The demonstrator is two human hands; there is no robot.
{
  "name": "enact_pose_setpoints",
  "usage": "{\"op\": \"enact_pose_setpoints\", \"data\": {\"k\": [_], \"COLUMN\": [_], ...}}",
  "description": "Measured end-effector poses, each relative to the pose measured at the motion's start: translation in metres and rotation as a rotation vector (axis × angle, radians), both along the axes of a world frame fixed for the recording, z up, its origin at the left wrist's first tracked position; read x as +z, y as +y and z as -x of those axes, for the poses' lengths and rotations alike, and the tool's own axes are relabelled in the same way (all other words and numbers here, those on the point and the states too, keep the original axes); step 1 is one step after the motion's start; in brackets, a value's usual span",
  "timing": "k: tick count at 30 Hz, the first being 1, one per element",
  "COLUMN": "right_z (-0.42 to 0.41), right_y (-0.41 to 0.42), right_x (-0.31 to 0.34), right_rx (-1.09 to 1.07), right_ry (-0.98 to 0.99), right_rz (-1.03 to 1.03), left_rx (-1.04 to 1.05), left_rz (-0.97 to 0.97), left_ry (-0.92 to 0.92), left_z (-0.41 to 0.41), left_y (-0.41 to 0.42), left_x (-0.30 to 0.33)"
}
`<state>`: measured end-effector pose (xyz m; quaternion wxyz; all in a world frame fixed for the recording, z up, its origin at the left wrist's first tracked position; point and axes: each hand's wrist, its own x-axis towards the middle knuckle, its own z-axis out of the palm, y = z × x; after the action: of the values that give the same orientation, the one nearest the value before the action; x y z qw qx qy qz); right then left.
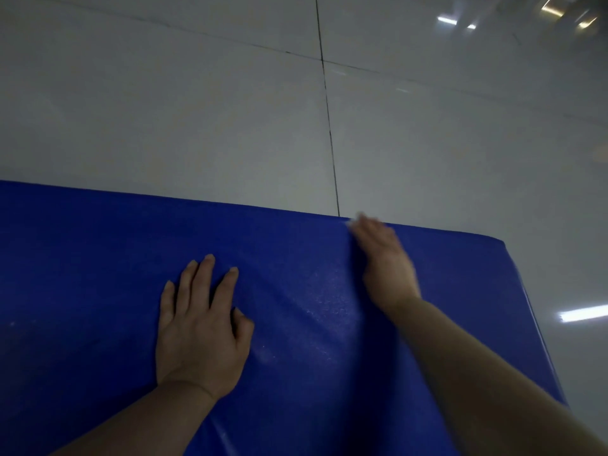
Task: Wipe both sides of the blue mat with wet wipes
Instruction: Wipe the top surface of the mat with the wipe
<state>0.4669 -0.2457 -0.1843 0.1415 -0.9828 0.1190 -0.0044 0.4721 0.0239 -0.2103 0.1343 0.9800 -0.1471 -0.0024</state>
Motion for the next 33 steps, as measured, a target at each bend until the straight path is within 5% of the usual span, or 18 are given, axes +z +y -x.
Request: {"op": "enact_pose_setpoints", "data": {"k": [7, 10, 12, 20, 27, 33], "right_z": [0.015, 0.020, 0.033, 0.042, 0.042, 0.042], "right_y": [-0.043, -0.015, 0.002, 0.011, 0.008, 0.006], "right_x": [0.022, 0.018, 0.003, -0.013, -0.016, -0.010], "right_rx": [-0.425, -0.251, -0.104, -0.167, -0.153, -0.083], "right_ry": [0.030, -0.124, -0.057, -0.081, -0.143, -0.101], "right_rz": [-0.008, -0.019, -0.029, -0.092, -0.141, -0.115], "left_rx": [0.003, -0.002, -0.007, -0.017, -0.189, -0.139], "left_rz": [-0.009, -0.005, -0.004, 0.001, 0.045, -0.024], "left_ry": [0.006, 0.017, 0.021, -0.004, -0.063, -0.038], "left_z": [-0.001, -0.002, -0.002, 0.004, 0.055, 0.057], "left_y": [0.000, 0.000, 0.001, -0.003, -0.117, -0.125], "left_x": [0.000, 0.000, -0.001, 0.004, 0.007, -0.005]}}
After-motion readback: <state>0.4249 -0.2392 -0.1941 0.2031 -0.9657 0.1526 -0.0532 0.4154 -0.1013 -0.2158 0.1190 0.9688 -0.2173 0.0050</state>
